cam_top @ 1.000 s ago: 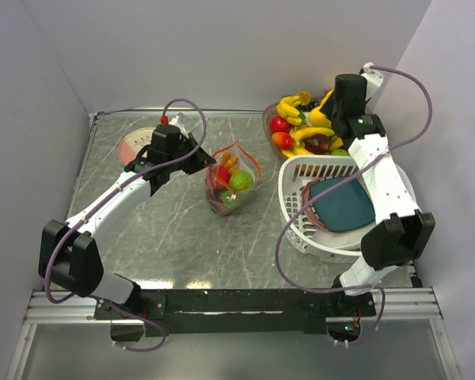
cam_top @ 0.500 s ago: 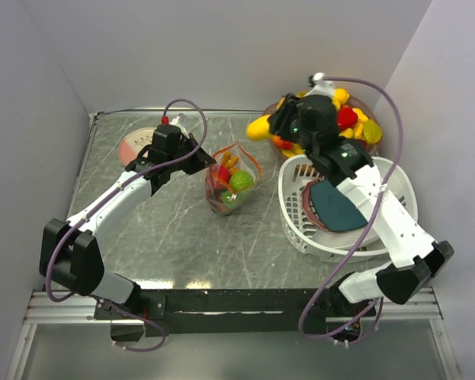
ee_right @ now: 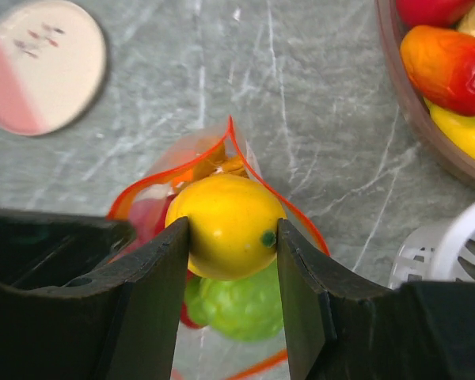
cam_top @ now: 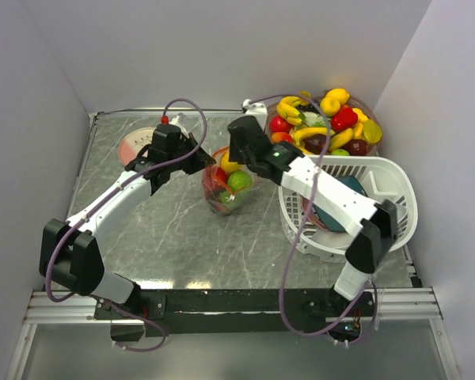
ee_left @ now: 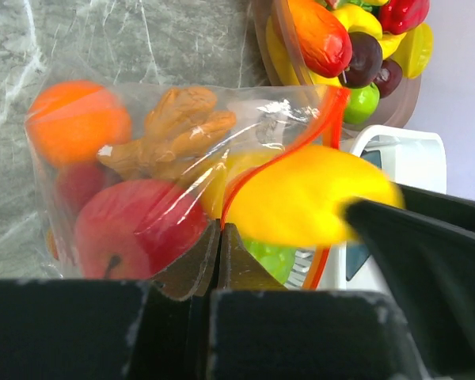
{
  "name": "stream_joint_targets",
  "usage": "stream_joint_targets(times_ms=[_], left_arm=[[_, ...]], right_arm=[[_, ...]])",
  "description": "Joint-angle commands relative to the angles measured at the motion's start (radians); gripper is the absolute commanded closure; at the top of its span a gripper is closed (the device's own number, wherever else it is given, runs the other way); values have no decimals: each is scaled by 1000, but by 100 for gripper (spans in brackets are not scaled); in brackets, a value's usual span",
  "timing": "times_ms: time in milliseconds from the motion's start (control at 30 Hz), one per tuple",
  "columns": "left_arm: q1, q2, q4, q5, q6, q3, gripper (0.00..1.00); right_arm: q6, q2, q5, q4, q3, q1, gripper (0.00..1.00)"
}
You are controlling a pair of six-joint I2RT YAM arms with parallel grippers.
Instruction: Place the food in the zip-top bag and seal the zipper
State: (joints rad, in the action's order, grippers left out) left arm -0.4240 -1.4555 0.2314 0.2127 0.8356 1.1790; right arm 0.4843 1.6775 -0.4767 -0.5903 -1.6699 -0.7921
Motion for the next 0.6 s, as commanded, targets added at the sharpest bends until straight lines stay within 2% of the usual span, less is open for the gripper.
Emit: stream_joint_targets(times_ms=[0, 67, 100, 133, 200, 400, 467, 567], left_arm=[[4, 41, -18, 7, 3, 47, 99], [4, 43, -12, 1, -1, 54, 99], [4, 43, -9, -2, -4, 56, 99], [4, 43, -6, 1, -4, 57, 99], [4, 40, -10, 2, -4, 59, 99], [4, 35, -18, 5, -1, 64, 99], [4, 37, -17, 1, -1, 65, 99], [4, 40, -20, -6, 0, 62, 99]], right_arm=[[-1, 111, -100, -34, -111, -25, 78], [0, 136, -143, -60, -140, -47, 78], [-6, 139, -193, -46, -136, -71, 75], [-27, 136, -198, -34, -128, -76, 65], [-35, 143, -195, -23, -123, -84, 60], [-29, 177, -128, -60, -128, -88, 56], [-36, 166, -97, -40, -102, -88, 44], [-43, 178, -80, -49, -99, -88, 34]])
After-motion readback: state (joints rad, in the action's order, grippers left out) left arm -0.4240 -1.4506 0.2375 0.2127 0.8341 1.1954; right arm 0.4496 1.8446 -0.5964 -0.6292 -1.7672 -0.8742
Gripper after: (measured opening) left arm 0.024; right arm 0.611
